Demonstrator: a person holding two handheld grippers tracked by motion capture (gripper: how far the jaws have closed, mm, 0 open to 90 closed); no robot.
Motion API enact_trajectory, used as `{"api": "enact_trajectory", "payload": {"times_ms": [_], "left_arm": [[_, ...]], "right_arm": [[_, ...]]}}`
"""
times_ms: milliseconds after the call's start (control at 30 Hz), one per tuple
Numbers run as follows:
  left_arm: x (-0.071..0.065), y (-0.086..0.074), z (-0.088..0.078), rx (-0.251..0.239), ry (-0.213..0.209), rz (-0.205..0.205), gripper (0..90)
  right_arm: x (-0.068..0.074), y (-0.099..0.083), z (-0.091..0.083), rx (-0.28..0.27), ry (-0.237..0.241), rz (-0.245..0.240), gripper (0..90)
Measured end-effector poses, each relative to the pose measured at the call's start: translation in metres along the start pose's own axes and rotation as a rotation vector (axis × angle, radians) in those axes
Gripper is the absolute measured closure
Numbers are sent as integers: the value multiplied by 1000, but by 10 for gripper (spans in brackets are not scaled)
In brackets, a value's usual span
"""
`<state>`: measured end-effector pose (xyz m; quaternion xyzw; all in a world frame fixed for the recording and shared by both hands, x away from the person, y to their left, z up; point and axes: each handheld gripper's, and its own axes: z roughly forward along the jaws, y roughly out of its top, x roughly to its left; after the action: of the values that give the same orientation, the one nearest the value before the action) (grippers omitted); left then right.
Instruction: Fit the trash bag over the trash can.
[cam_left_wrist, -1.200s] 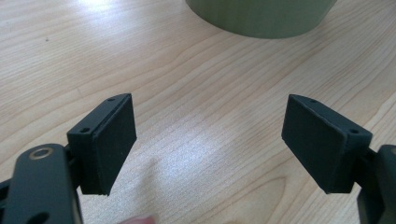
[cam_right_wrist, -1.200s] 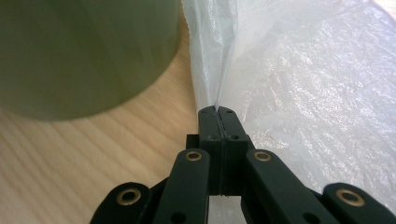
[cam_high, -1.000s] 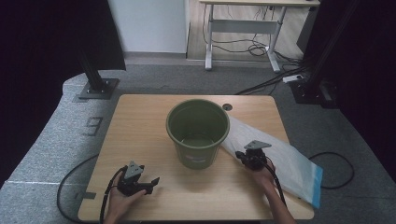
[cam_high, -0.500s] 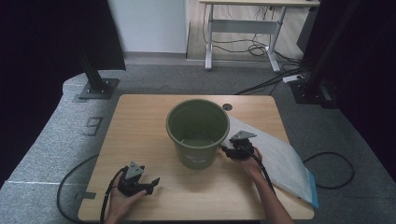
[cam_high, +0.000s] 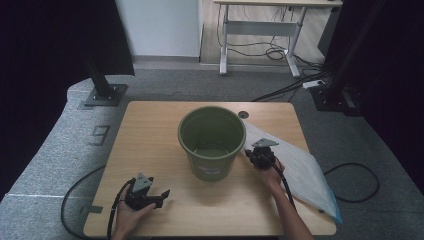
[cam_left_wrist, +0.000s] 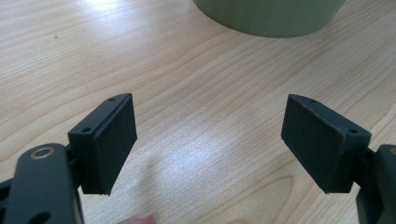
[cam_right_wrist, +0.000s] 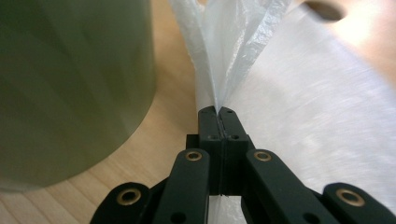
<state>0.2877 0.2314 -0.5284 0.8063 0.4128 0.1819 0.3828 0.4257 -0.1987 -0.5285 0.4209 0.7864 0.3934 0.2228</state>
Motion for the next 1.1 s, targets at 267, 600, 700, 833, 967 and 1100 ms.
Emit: {"api": "enact_trajectory", "payload": {"times_ms": [267, 600, 700, 833, 967, 1100], "left_arm": [[3, -1, -1, -5, 15, -13, 179], [1, -1, 1, 3, 20, -6, 179], [1, -1, 0, 4, 22, -6, 179], [1, -1, 0, 4, 21, -5, 178], [0, -1, 1, 7, 21, -3, 179], [0, -1, 1, 9, 20, 2, 178]], "right_arm": [[-12, 10, -33, -161, 34, 92, 889], [-24, 24, -59, -283, 30, 187, 890], [-25, 32, -70, -316, 34, 190, 890], [-26, 42, -86, -370, 49, 207, 890], [-27, 49, -95, -399, 50, 216, 890], [-26, 58, -105, -428, 46, 214, 890]]}}
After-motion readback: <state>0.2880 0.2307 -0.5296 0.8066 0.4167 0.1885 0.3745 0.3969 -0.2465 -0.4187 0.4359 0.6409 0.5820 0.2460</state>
